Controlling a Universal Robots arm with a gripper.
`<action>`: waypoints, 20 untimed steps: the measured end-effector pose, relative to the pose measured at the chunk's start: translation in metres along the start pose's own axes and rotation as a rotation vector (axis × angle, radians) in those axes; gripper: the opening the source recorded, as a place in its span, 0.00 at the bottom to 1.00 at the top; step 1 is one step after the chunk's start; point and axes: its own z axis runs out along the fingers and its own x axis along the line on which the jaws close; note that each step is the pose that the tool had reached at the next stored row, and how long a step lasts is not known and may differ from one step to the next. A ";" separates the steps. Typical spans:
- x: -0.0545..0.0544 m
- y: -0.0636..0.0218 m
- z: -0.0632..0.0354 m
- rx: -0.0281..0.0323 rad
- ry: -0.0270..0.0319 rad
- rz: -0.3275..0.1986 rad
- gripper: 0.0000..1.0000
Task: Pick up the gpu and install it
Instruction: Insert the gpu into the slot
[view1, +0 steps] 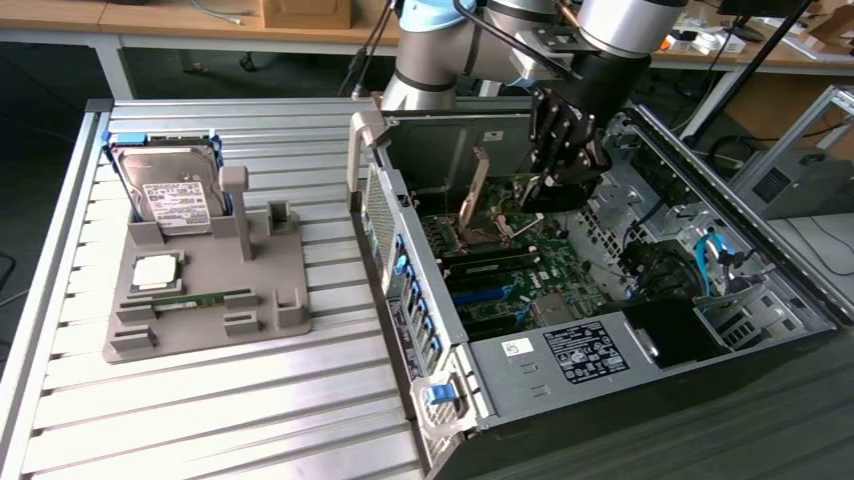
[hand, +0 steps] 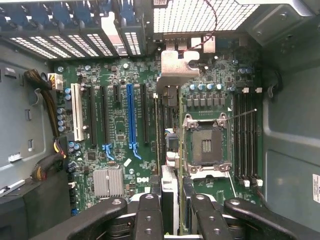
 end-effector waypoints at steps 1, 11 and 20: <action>0.001 0.0000 0.0000 0.0000 -0.0001 0.000 0.27; 0.005 -0.0002 0.0002 0.0000 -0.0001 0.000 0.27; 0.008 -0.0004 0.0003 0.0000 0.0000 0.000 0.27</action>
